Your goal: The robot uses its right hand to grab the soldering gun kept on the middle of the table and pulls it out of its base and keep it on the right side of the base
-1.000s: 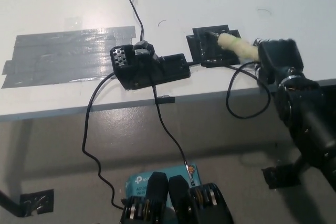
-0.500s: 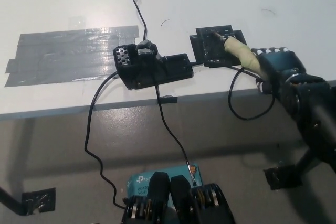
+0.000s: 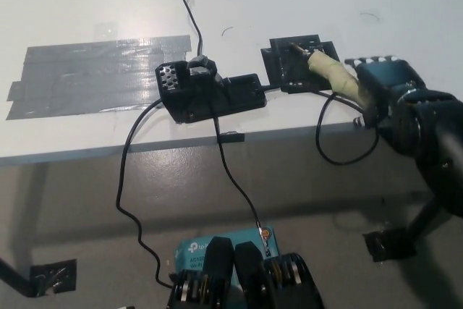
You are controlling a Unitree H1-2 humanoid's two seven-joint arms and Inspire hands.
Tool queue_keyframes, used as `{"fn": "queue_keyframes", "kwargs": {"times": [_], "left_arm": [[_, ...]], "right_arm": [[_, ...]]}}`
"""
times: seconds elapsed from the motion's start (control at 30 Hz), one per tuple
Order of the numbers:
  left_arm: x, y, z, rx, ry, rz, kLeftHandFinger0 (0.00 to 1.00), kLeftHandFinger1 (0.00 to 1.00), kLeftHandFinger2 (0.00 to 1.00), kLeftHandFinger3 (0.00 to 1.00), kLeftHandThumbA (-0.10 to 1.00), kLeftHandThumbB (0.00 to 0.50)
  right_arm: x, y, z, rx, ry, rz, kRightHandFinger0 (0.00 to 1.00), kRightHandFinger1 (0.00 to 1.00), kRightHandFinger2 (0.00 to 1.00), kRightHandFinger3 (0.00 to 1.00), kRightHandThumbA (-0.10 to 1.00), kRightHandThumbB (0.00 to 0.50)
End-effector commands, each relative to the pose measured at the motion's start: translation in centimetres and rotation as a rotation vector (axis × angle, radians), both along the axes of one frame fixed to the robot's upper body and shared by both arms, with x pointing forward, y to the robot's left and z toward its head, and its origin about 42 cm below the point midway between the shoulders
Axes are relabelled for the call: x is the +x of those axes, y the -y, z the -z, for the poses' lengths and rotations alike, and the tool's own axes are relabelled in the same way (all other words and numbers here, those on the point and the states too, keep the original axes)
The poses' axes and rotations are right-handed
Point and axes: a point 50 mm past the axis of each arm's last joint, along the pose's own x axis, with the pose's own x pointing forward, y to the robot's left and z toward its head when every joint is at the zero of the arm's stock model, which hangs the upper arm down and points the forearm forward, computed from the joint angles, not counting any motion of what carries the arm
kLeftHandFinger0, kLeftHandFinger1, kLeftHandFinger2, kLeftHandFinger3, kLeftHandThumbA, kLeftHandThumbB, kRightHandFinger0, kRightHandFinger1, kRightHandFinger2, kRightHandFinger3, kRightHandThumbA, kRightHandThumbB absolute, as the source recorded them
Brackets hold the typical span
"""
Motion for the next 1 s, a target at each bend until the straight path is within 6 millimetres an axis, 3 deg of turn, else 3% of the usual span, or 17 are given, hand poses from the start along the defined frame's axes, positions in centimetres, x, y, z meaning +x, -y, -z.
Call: {"fn": "queue_keyframes", "kwargs": {"times": [0.0, 0.17, 0.23, 0.3, 0.37, 0.4, 0.47, 0.5, 0.53, 0.57, 0.6, 0.63, 0.67, 0.77, 0.8, 0.93, 0.97], "left_arm": [[0.0, -0.4, -0.6, 0.013, 0.008, 0.002, 0.65, 0.76, 0.87, 1.00, 0.56, 0.151], [0.2, -0.3, -0.5, 0.012, 0.009, 0.009, 0.69, 0.80, 0.92, 1.00, 0.58, 0.147], [0.2, -0.3, -0.5, 0.013, 0.012, 0.015, 0.66, 0.76, 0.90, 1.00, 0.58, 0.149], [0.2, -0.2, -0.5, 0.016, 0.005, 0.006, 0.68, 0.79, 0.92, 1.00, 0.59, 0.158], [0.2, -0.2, -0.5, 0.017, 0.002, 0.001, 0.68, 0.79, 0.92, 1.00, 0.60, 0.162], [0.2, -0.1, -0.5, 0.009, 0.002, -0.007, 0.68, 0.79, 0.92, 1.00, 0.59, 0.168], [0.3, 0.0, -0.5, 0.014, 0.009, 0.007, 0.68, 0.79, 0.92, 1.00, 0.59, 0.166], [0.8, 0.2, -0.6, 0.015, 0.017, 0.021, 0.69, 0.78, 0.91, 1.00, 0.60, 0.162], [0.8, 0.2, -0.6, 0.015, 0.017, 0.023, 0.70, 0.79, 0.92, 1.00, 0.60, 0.154], [0.9, 0.2, -0.6, 0.015, 0.017, 0.025, 0.71, 0.80, 0.93, 1.00, 0.60, 0.153], [1.0, 0.2, -0.5, 0.015, 0.018, 0.025, 0.72, 0.80, 0.94, 1.00, 0.60, 0.153], [1.0, 0.2, -0.5, 0.010, 0.019, 0.023, 0.71, 0.79, 0.92, 1.00, 0.59, 0.153], [1.0, 0.3, -0.5, 0.011, 0.019, 0.021, 0.71, 0.79, 0.92, 1.00, 0.59, 0.158], [1.5, 0.1, -0.6, 0.014, 0.031, 0.026, 0.71, 0.81, 0.95, 1.00, 0.59, 0.156], [1.5, 0.0, -0.7, 0.018, 0.032, 0.026, 0.71, 0.81, 0.94, 1.00, 0.59, 0.149], [1.1, -0.1, -0.7, 0.023, 0.035, 0.020, 0.67, 0.76, 0.88, 1.00, 0.60, 0.157], [1.2, 0.0, -0.6, 0.021, 0.029, 0.014, 0.68, 0.76, 0.89, 1.00, 0.59, 0.158]], "right_arm": [[0.4, -0.2, -6.6, 0.024, 0.118, -0.071, 1.00, 1.00, 1.00, 1.00, 0.83, 0.500], [-2.1, 0.5, -9.1, 0.089, 0.205, -0.189, 1.00, 1.00, 1.00, 1.00, 0.73, 0.500], [-3.7, 0.9, -9.8, 0.137, 0.236, -0.212, 1.00, 1.00, 1.00, 1.00, 0.71, 0.441], [-6.8, 1.8, -10.6, 0.300, 0.267, -0.218, 1.00, 1.00, 1.00, 1.00, 0.60, 0.327], [-7.7, 2.1, -10.8, 0.346, 0.276, -0.219, 1.00, 1.00, 1.00, 1.00, 0.56, 0.304], [-10.8, 3.3, -11.3, 0.453, 0.326, -0.217, 1.00, 1.00, 1.00, 1.00, 0.53, 0.274], [-13.4, 4.3, -11.4, 0.541, 0.373, -0.207, 1.00, 1.00, 1.00, 1.00, 0.46, 0.238], [-16.4, 5.9, -11.1, 0.677, 0.419, -0.165, 1.00, 1.00, 1.00, 1.00, 0.39, 0.204], [-17.3, 6.4, -10.7, 0.733, 0.426, -0.153, 1.00, 1.00, 1.00, 1.00, 0.36, 0.205], [-18.5, 7.2, -9.8, 0.837, 0.431, -0.139, 1.00, 0.95, 0.98, 1.00, 0.25, 0.187], [-19.2, 7.7, -9.2, 0.900, 0.429, -0.132, 0.91, 0.88, 0.93, 1.00, 0.20, 0.174], [-21.6, 9.0, -7.2, 0.975, 0.431, -0.106, 0.56, 0.56, 0.76, 1.00, 0.11, 0.140], [-22.0, 9.2, -6.7, 0.984, 0.437, -0.086, 0.49, 0.49, 0.70, 1.00, 0.08, 0.150], [-24.7, 10.7, -3.4, 1.104, 0.482, -0.013, 0.41, 0.38, 0.52, 0.92, -0.04, 0.156], [-25.4, 10.8, -2.3, 1.133, 0.477, 0.024, 0.36, 0.33, 0.46, 0.90, -0.02, 0.150], [-28.3, 11.7, 3.0, 1.213, 0.402, 0.144, 0.30, 0.29, 0.46, 0.97, -0.03, 0.096], [-29.0, 11.6, 5.4, 1.187, 0.364, 0.196, 0.27, 0.24, 0.43, 1.00, 0.02, 0.103]]}}
